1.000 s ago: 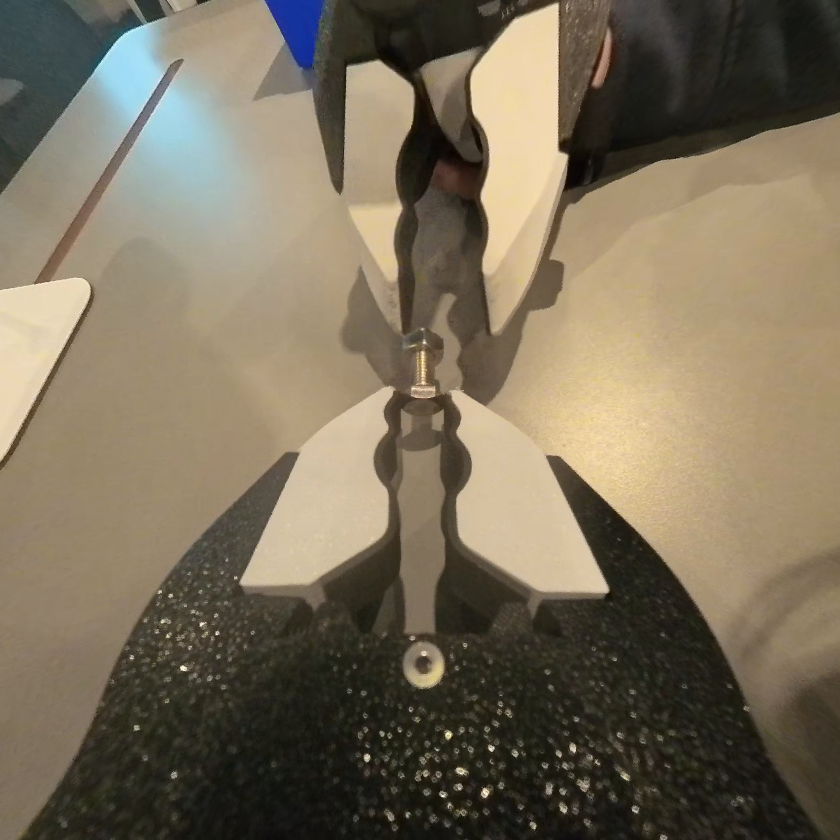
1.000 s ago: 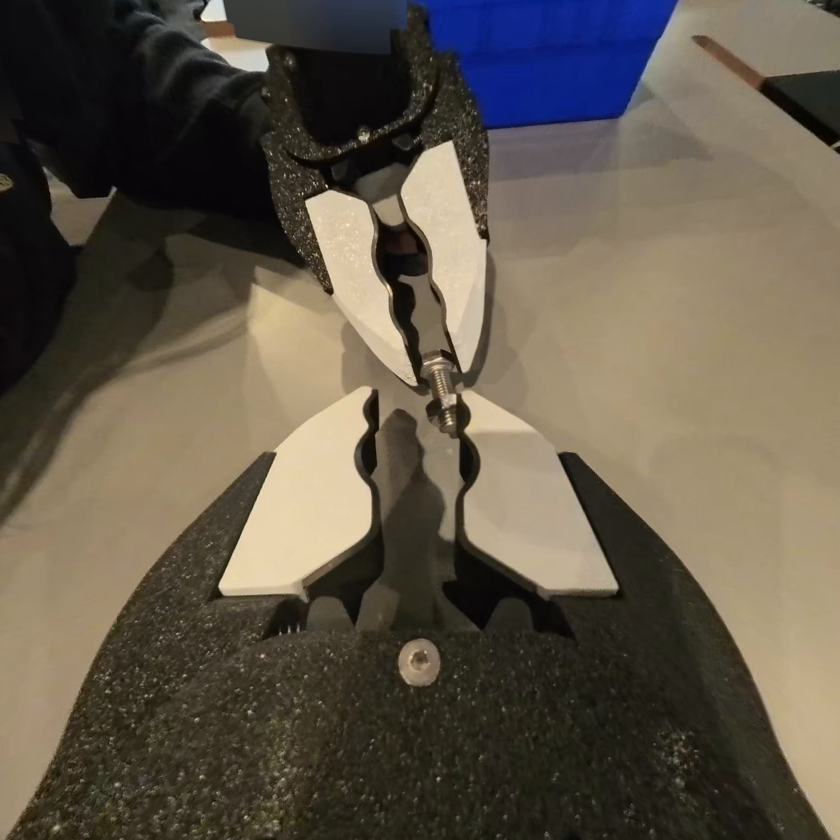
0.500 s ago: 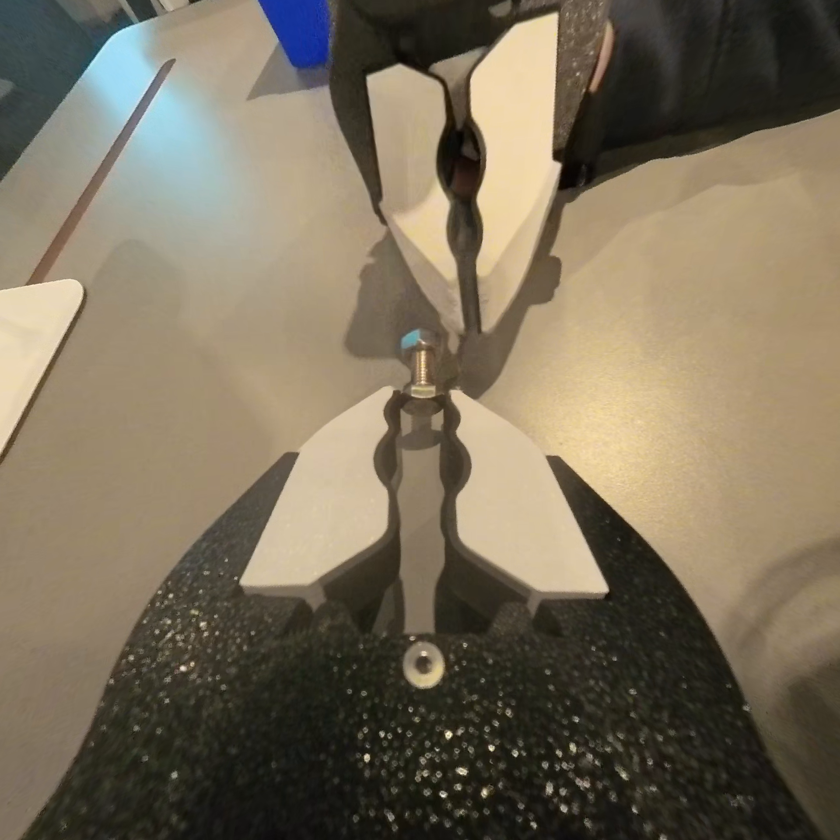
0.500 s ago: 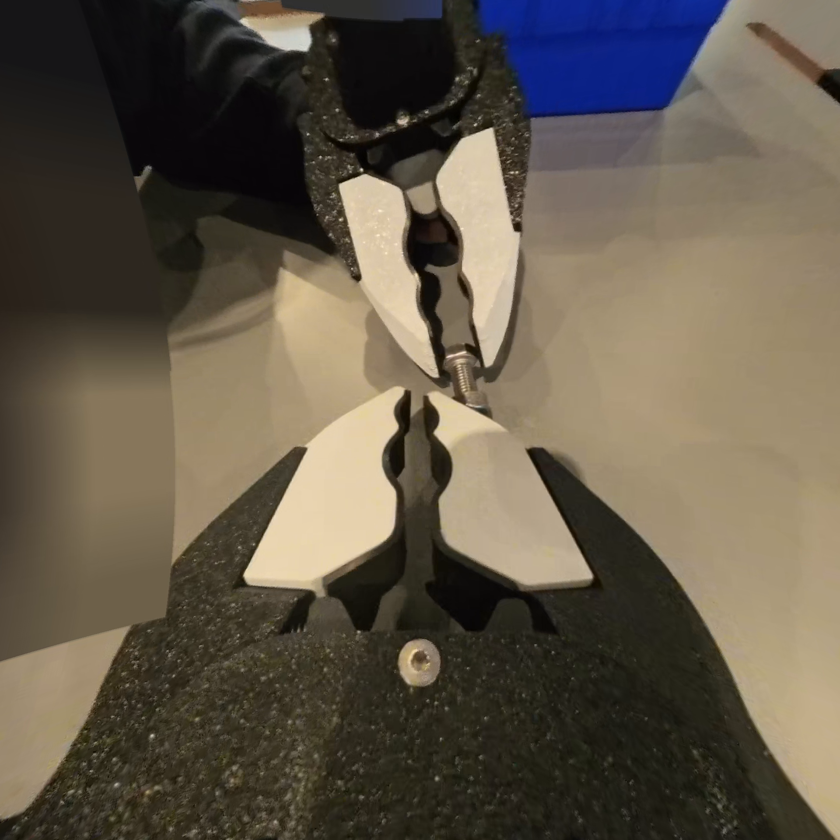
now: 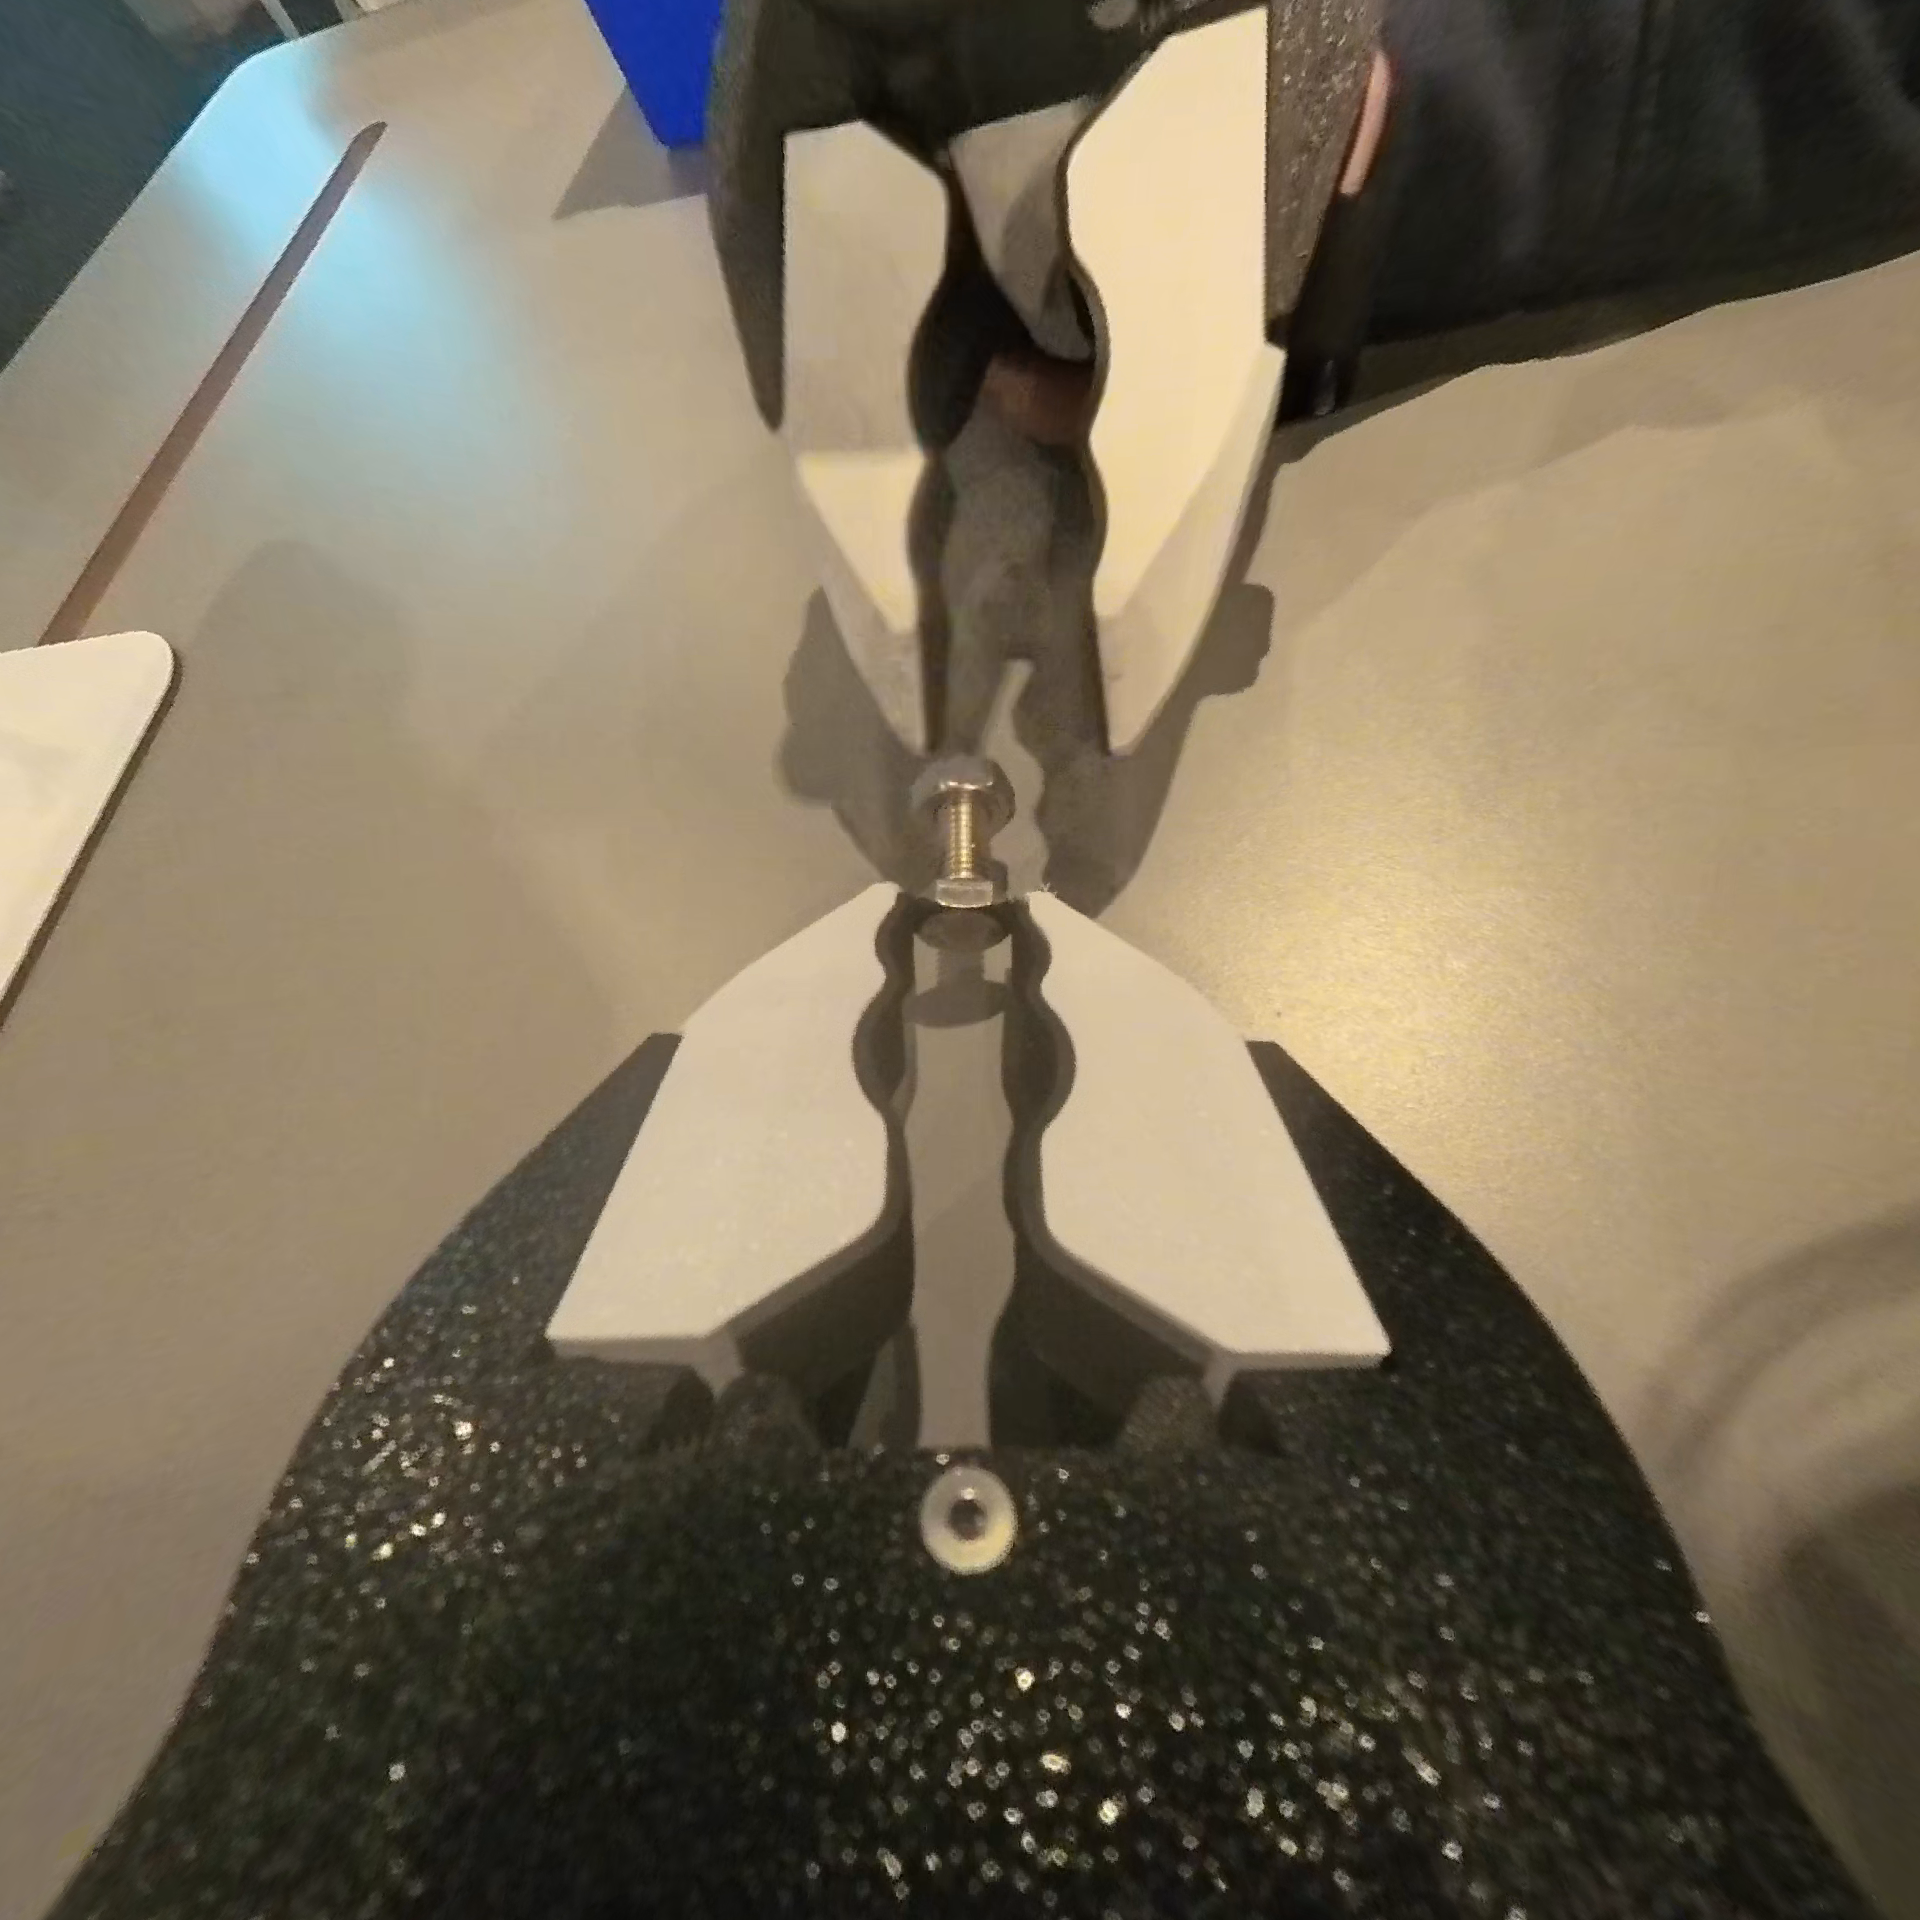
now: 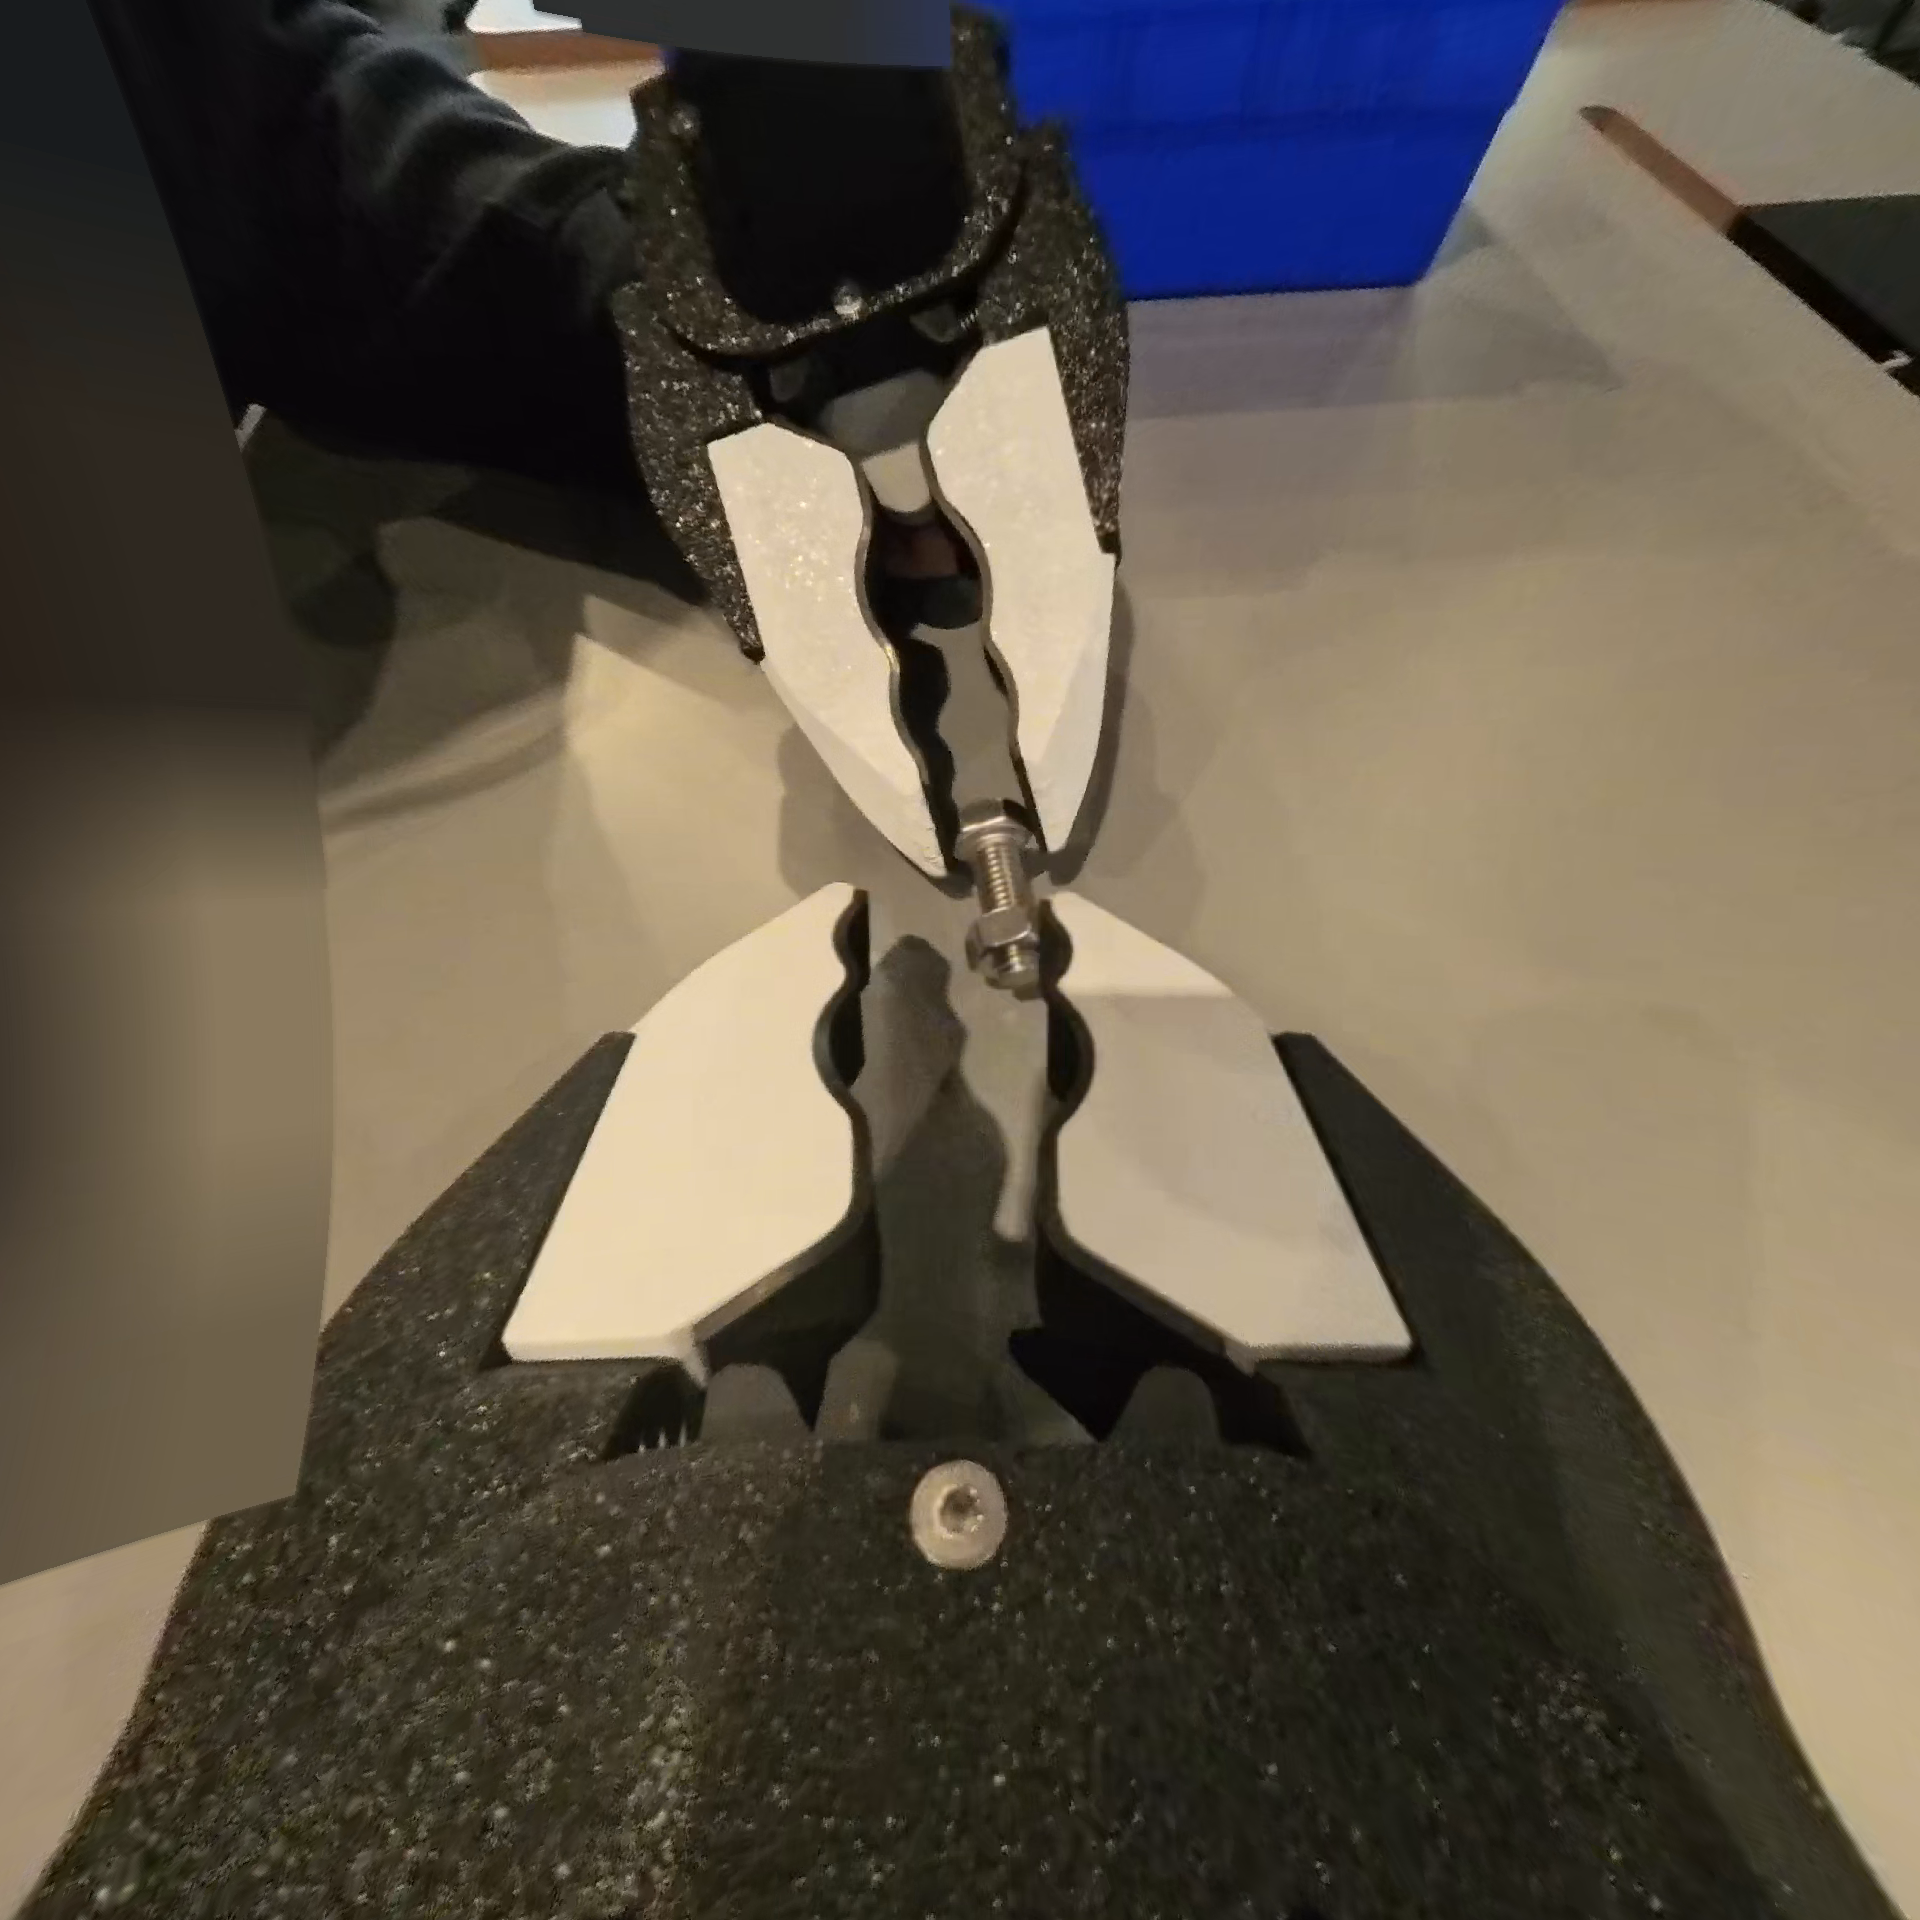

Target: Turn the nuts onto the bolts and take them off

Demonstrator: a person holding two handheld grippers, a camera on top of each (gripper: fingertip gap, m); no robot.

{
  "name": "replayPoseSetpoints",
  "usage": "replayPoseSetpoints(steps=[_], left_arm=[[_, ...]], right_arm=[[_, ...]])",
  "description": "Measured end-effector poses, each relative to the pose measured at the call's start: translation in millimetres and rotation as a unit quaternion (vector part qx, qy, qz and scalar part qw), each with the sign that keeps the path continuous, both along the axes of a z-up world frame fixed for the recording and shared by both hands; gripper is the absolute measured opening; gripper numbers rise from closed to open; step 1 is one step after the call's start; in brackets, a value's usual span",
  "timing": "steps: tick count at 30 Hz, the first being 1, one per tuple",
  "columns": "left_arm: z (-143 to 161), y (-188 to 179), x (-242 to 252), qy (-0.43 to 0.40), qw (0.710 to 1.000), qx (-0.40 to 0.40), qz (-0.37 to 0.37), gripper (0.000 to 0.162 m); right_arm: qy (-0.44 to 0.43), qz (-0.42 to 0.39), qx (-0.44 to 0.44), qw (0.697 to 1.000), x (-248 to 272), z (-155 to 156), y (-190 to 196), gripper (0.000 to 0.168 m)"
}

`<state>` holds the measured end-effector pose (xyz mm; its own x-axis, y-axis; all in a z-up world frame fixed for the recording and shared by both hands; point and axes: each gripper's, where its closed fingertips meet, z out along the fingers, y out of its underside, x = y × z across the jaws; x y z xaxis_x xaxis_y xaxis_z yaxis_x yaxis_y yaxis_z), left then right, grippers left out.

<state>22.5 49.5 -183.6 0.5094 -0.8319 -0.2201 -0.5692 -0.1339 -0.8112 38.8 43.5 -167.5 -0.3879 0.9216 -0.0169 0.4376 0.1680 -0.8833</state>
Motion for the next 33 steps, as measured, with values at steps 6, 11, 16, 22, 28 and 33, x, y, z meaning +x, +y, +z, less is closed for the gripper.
replayPoseSetpoints(steps=[6,11,16,22,28,33], left_arm=[[-0.2,-1.1,0.7,0.0,1.0,-0.001,-0.004,0.017],[-0.2,-0.8,0.5,0.0,1.0,-0.002,-0.003,0.017],[-0.2,-1.6,0.9,0.0,1.0,-0.002,-0.006,0.017],[-0.2,-1.6,0.8,0.0,1.0,-0.003,-0.005,0.017],[0.0,-2.3,1.1,-0.001,1.0,-0.001,-0.007,0.017],[-0.1,-2.5,1.1,-0.001,1.0,-0.003,-0.008,0.017]], right_arm=[[-0.013,0.032,0.021,0.999,3.1,-5.7,-9.0,0.009],[-0.005,0.013,0.01,1.0,1.0,-2.5,-3.4,0.026],[-0.011,0.024,0.038,0.999,1.6,-7.0,-6.8,0.009],[-0.006,-0.004,0.03,1.0,-1.7,-4.9,2.0,0.033],[-0.007,0.031,0.026,0.999,5.6,-4.9,-7.4,0.005],[-0.011,-0.004,0.035,0.999,-0.8,-6.9,2.9,0.035]])
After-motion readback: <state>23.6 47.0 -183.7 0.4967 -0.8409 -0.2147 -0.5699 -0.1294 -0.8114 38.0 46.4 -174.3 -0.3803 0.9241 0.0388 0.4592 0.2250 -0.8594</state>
